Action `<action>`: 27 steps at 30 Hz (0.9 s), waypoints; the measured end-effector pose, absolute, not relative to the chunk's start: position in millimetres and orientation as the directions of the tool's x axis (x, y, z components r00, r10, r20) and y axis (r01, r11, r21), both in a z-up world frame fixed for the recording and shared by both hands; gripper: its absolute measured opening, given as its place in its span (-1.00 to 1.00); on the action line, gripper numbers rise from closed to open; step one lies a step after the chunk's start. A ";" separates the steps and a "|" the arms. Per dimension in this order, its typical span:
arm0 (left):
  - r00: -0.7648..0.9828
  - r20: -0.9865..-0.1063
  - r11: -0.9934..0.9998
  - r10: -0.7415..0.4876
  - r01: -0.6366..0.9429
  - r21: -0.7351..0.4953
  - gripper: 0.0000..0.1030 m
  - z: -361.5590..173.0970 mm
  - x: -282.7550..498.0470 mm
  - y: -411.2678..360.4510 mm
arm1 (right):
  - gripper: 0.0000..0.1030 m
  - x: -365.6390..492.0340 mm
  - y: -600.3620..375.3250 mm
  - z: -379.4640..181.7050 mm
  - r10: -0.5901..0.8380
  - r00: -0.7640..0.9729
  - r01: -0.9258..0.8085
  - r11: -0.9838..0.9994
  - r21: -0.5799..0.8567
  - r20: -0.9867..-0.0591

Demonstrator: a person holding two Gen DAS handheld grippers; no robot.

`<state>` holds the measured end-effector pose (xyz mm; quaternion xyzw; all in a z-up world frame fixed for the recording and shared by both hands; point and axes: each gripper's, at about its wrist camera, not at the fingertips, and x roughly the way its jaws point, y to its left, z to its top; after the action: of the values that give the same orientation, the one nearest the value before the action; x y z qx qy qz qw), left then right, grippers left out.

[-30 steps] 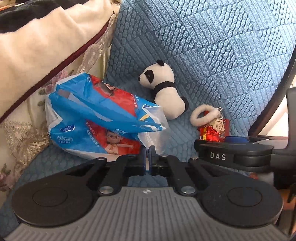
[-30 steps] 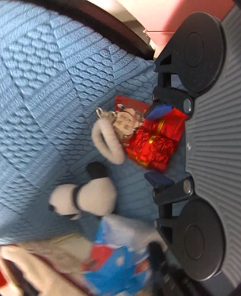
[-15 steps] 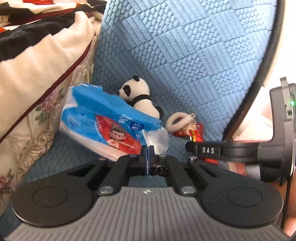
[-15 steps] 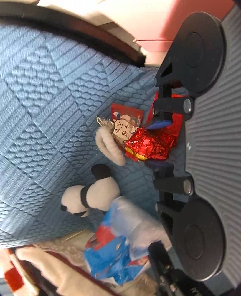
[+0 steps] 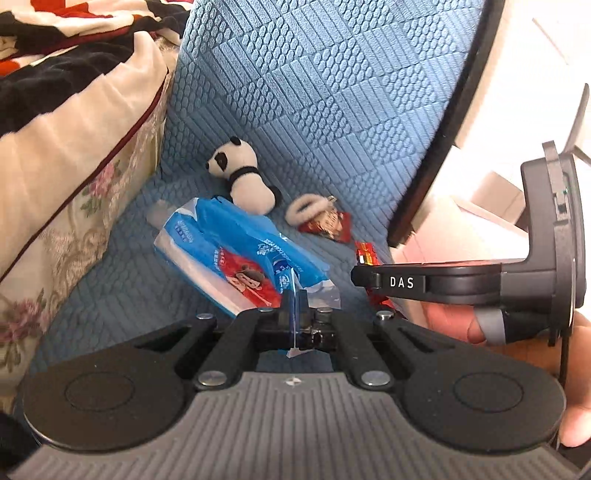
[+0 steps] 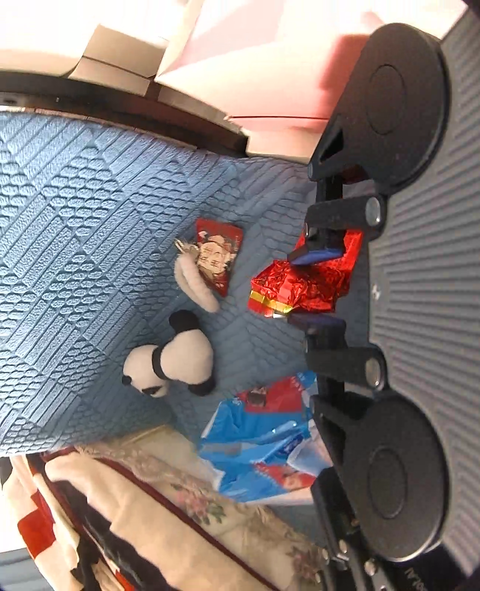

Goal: Organize soft objects

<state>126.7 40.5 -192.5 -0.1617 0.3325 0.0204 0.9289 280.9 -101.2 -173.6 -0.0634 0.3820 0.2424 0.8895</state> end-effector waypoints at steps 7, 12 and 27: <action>0.766 -0.636 0.934 -0.086 -0.160 -0.319 -0.99 -184.0 95.0 46.8 | -0.45 248.7 -107.7 -170.8 0.383 0.589 -0.480 0.874 0.073 -0.711; 0.741 -0.667 0.913 -0.072 -0.220 -0.343 -0.98 -184.5 95.8 56.1 | -0.45 226.5 -113.2 -173.7 0.376 0.586 -0.471 0.879 0.076 -0.718; 0.716 -0.688 0.831 -0.117 -0.309 -0.463 0.08 -193.7 109.0 61.6 | -0.19 188.0 -129.1 -183.6 0.397 0.551 -0.425 0.891 0.162 -0.734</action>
<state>109.0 61.6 -193.7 -0.2856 0.3728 0.0543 0.8812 188.0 -129.1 -183.6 -0.0170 0.4123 0.2333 0.8805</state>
